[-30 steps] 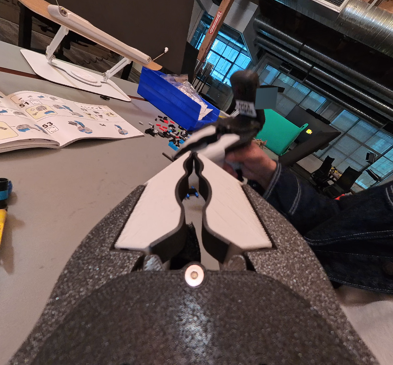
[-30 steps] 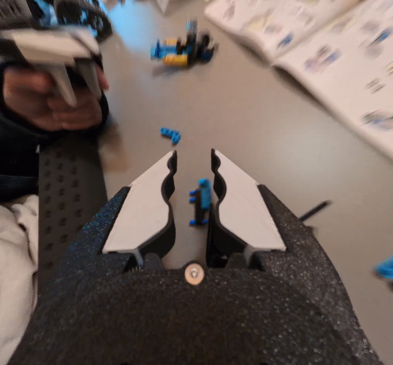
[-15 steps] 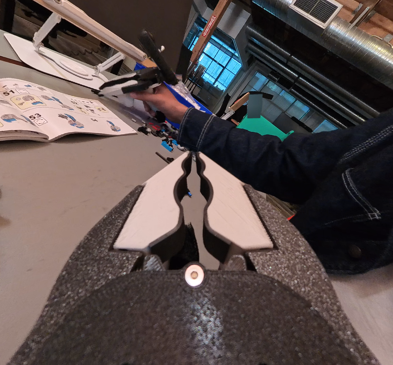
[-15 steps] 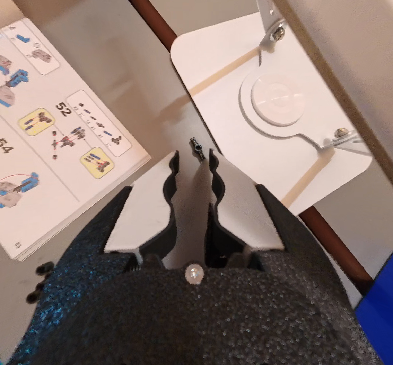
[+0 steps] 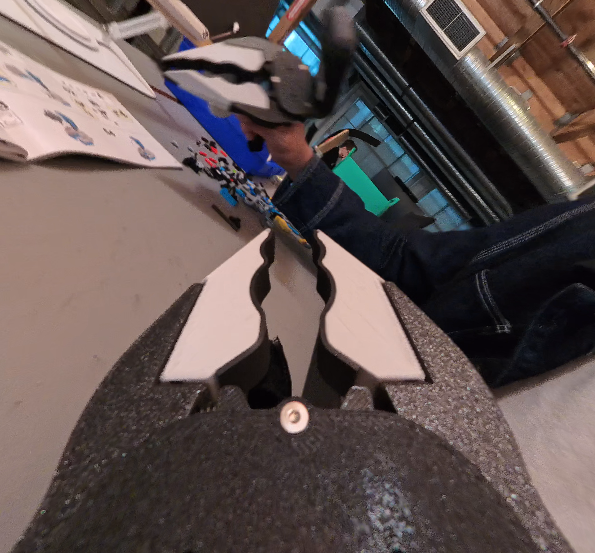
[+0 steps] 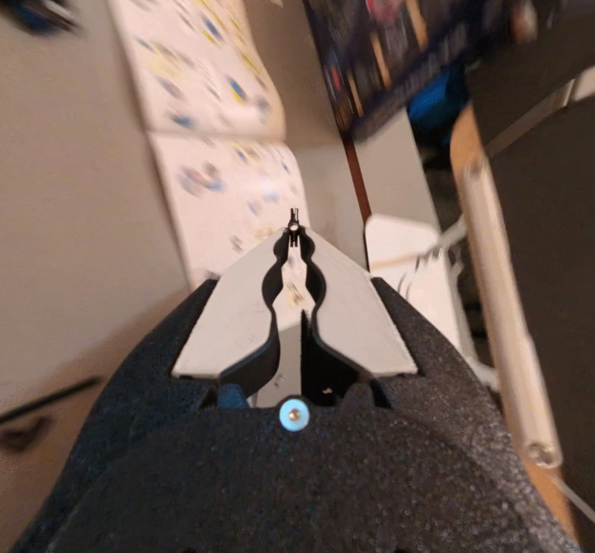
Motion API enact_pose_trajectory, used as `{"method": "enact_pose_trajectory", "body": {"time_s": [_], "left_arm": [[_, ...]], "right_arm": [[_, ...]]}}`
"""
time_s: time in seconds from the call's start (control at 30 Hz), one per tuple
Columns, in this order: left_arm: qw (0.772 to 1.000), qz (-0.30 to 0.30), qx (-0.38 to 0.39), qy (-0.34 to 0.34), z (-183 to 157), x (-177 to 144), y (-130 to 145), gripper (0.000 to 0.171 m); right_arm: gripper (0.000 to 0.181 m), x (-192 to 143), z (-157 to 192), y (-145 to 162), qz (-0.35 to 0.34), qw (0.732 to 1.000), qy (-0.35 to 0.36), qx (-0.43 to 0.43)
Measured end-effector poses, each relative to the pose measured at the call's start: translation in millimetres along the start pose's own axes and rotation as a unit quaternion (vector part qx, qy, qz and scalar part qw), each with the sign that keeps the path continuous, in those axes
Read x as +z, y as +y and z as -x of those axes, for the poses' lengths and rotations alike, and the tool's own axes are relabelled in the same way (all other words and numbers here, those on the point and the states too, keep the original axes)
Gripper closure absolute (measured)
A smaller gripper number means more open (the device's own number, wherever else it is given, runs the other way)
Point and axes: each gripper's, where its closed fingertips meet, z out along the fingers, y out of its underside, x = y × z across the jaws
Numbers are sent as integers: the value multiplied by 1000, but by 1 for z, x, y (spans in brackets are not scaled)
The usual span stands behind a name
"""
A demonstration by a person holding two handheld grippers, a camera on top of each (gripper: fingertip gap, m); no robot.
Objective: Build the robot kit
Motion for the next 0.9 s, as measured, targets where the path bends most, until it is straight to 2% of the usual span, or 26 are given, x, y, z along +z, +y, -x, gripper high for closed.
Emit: {"method": "enact_pose_trajectory", "body": {"time_s": [0.07,0.13,0.23,0.3,0.47,0.57,0.67,0.77,0.9], "left_arm": [[1000,7,-18,6,3,-2,-1,147],[1000,12,-11,11,1,-2,0,146],[999,17,15,25,-9,0,3,142],[999,7,25,18,-9,-3,0,142],[998,15,29,59,-25,-5,4,146],[996,27,42,73,-32,-6,8,166],[995,36,48,80,-35,-5,11,166],[995,44,39,84,-35,-4,14,156],[996,45,31,76,-30,-3,13,164]], "right_arm": [[176,-26,45,-55,-40,996,3,-82],[176,-46,94,-96,-74,987,-3,-141],[175,-60,152,-121,-64,975,7,-215],[176,-64,171,-127,-55,971,25,-232],[176,-82,196,-136,-65,978,19,-200],[176,-89,201,-137,-59,975,24,-212],[176,-93,205,-138,-61,975,18,-212],[176,-92,202,-136,-62,975,16,-212],[176,-87,204,-141,-83,976,-5,-204]]}}
